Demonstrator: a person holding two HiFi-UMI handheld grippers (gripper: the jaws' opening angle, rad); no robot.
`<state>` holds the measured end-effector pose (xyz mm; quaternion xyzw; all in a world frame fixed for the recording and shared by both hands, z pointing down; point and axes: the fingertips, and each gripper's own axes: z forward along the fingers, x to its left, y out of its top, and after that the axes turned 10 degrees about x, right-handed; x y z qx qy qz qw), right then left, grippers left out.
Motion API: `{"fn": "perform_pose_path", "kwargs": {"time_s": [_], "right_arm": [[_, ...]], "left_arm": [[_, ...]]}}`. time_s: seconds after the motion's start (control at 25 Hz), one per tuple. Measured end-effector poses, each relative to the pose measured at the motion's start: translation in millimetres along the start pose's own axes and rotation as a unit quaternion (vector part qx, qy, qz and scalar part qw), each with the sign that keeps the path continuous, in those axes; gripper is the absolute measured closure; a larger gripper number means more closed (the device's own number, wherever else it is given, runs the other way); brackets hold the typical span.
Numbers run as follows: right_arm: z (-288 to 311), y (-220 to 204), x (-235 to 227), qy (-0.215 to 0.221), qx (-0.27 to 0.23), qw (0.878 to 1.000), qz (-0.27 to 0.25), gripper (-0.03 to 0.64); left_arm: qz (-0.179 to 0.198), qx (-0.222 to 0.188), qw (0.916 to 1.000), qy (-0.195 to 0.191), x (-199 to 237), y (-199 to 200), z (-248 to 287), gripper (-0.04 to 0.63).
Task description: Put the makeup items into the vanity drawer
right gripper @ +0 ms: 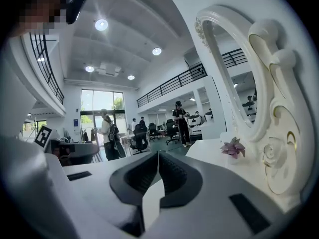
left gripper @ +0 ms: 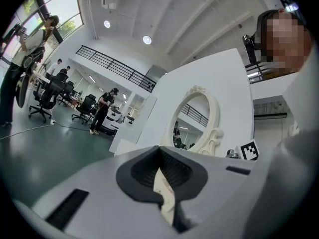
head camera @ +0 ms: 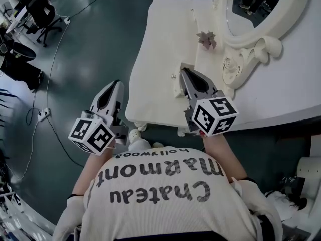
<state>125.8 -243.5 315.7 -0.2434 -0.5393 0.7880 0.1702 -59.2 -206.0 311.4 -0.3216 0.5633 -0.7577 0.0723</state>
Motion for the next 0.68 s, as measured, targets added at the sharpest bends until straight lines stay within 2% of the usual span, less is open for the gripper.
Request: {"fn": "perform_pose_path", "kwargs": {"time_s": [0.68], "right_arm": [[5,-2,10,-0.008,0.010,1.000,-0.026,0.583]], "left_arm": [[-0.008,-0.011,0.9999,0.005,11,4,-8,0.588]]}}
